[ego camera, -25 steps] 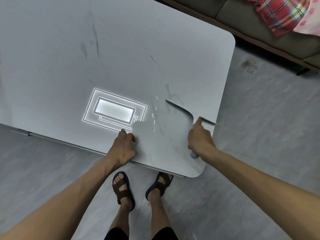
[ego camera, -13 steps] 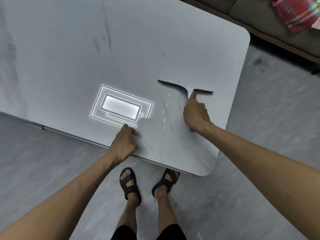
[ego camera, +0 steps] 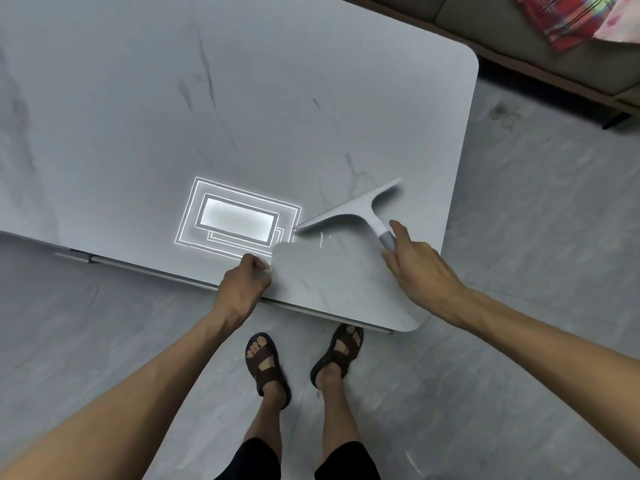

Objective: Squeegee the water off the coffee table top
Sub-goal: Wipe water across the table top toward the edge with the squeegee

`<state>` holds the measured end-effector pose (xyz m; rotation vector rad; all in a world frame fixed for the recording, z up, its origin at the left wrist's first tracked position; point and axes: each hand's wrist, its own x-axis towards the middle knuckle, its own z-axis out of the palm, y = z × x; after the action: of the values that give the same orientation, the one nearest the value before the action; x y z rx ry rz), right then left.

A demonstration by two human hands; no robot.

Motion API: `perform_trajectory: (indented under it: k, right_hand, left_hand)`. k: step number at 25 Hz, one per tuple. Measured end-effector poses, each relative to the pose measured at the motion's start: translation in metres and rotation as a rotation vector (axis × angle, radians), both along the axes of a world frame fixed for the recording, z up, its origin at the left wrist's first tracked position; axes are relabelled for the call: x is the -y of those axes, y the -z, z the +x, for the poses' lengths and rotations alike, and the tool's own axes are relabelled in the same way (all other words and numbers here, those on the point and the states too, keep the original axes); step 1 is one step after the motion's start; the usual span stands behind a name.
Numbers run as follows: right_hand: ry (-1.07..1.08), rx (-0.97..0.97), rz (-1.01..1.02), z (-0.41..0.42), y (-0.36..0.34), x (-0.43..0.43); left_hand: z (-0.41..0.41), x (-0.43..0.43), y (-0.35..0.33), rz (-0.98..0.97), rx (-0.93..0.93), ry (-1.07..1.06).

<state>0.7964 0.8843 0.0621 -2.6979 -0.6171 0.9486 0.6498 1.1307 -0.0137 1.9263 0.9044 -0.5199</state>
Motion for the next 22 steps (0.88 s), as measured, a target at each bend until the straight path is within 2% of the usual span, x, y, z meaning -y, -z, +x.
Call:
perform_trajectory:
  k: [5, 8, 14, 22]
  right_hand:
    - [-0.583, 0.114, 0.0, 0.006, 0.008, -0.026]
    - [-0.729, 0.148, 0.009, -0.002, 0.03, -0.05]
    - [-0.636, 0.164, -0.022, 0.013, 0.06, -0.035]
    - [-0.4, 0.137, -0.067, 0.041, 0.056, 0.084]
  left_hand:
    - [-0.013, -0.023, 0.005, 0.155, -0.02, -0.151]
    - [-0.01, -0.028, 0.015, 0.21, -0.024, -0.085]
    - [0.006, 0.004, 0.025, 0.213, 0.049, 0.134]
    - [0.031, 0.075, 0.022, 0.316, 0.031, 0.423]
